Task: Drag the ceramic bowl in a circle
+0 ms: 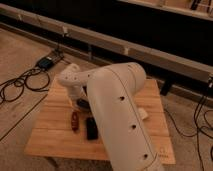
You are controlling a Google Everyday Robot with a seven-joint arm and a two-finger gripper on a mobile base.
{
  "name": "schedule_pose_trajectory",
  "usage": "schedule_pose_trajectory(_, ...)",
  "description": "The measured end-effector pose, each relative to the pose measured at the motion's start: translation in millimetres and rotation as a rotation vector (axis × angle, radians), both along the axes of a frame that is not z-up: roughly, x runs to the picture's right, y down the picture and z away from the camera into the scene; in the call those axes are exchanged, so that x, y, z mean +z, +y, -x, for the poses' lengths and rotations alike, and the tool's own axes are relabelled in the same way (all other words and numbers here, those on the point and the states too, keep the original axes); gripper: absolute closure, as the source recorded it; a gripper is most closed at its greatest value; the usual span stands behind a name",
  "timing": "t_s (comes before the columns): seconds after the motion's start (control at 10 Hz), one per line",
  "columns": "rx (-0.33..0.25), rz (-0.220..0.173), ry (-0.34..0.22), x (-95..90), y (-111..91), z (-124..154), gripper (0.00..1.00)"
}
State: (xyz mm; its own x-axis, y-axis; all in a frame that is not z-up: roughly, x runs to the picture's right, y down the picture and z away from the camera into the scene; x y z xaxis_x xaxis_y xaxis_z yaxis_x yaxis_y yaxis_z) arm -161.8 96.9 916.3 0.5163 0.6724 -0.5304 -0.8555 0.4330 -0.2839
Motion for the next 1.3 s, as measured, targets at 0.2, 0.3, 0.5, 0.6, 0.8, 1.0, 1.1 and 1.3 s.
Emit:
schedule_pose_trajectory(0.2,0.000,-0.006,0.001,-0.1,0.0,0.0,0.61)
schedule_pose_trajectory(0.3,0.002,-0.007,-0.004,-0.1,0.7,1.4,0.69)
schedule_pose_trajectory(0.5,-0.001,-0.003,-0.004,-1.9,3.1,-0.9,0.90)
schedule_pose_trajectory(0.6,-0.002,0.001,-0.003,-3.0,4.7,-2.1,0.96)
schedule_pose_trajectory(0.8,-0.015,0.012,0.001,-5.4,6.7,-5.2,0.98)
schedule_pose_trajectory(1.0,-0.030,0.016,-0.007,-7.3,1.5,-2.1,0.98)
schedule_pose_trajectory(1.1,-0.039,0.017,-0.014,-6.9,-3.7,0.7,0.98)
schedule_pose_trajectory(1.3,-0.077,0.006,-0.040,-3.4,-19.5,14.8,0.98)
